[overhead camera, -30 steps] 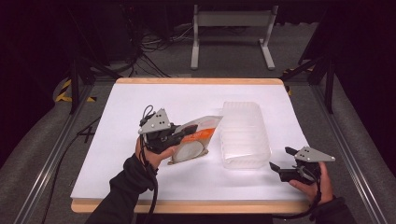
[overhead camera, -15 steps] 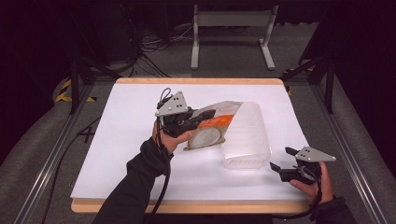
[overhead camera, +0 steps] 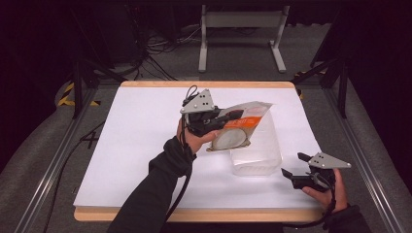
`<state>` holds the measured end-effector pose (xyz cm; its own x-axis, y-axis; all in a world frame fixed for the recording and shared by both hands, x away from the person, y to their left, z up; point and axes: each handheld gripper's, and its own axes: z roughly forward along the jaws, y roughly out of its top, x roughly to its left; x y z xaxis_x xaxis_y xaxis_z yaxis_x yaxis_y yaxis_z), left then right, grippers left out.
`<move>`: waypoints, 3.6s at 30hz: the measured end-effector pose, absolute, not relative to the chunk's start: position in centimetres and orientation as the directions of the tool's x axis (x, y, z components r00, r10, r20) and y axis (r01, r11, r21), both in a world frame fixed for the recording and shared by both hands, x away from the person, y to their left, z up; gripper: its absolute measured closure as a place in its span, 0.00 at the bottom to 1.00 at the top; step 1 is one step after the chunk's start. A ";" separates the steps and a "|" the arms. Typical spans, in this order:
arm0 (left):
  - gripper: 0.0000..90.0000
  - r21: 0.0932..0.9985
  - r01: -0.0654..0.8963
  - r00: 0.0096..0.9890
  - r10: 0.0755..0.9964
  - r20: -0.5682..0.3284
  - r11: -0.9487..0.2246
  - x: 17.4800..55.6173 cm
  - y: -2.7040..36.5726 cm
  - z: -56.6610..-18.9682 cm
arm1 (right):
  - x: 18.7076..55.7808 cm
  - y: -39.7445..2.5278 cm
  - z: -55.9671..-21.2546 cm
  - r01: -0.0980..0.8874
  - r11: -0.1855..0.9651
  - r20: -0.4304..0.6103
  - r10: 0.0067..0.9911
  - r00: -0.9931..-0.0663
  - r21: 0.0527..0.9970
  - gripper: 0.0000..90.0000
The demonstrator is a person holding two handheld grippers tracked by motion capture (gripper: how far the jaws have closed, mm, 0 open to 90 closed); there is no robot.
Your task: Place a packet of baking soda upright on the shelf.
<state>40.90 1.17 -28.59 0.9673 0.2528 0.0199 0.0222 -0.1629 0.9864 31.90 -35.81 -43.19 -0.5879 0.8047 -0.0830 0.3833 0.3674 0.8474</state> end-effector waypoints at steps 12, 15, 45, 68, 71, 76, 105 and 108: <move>1.00 0.990 0.000 0.989 0.148 0.020 -0.139 40.4 -2.7 -29.1 | 31.9 -35.9 -43.2 0.386 0.368 -0.081 0.804 -0.589 0.846 0.16; 1.00 0.990 0.001 0.991 0.131 0.017 -0.139 40.3 -3.4 -29.4 | 31.9 -35.9 -43.2 0.386 0.369 -0.080 0.803 -0.591 0.846 0.16; 1.00 0.991 0.040 0.994 0.102 -0.027 -0.129 40.6 -5.7 -33.4 | 31.9 -35.7 -43.3 0.385 0.380 -0.083 0.794 -0.602 0.841 0.16; 1.00 0.980 0.133 0.984 0.136 -0.113 -0.145 41.4 -4.1 -37.6 | 31.9 -35.6 -43.4 0.385 0.383 -0.085 0.793 -0.604 0.840 0.16; 1.00 0.978 0.145 0.982 0.147 -0.123 -0.150 41.6 -4.0 -37.7 | 31.9 -35.7 -43.3 0.384 0.382 -0.087 0.795 -0.601 0.840 0.16; 1.00 0.976 0.148 0.980 0.155 -0.123 -0.161 41.7 -4.0 -37.7 | 31.8 -35.6 -43.3 0.382 0.385 -0.090 0.793 -0.603 0.840 0.16; 0.98 0.921 0.043 0.981 0.193 0.035 -0.388 40.4 -4.5 -34.7 | 31.8 -35.7 -43.2 0.374 0.393 -0.105 0.795 -0.598 0.840 0.17; 0.97 0.914 0.041 0.981 0.189 0.039 -0.403 40.4 -4.4 -34.5 | 31.7 -35.7 -43.1 0.371 0.392 -0.106 0.794 -0.598 0.842 0.17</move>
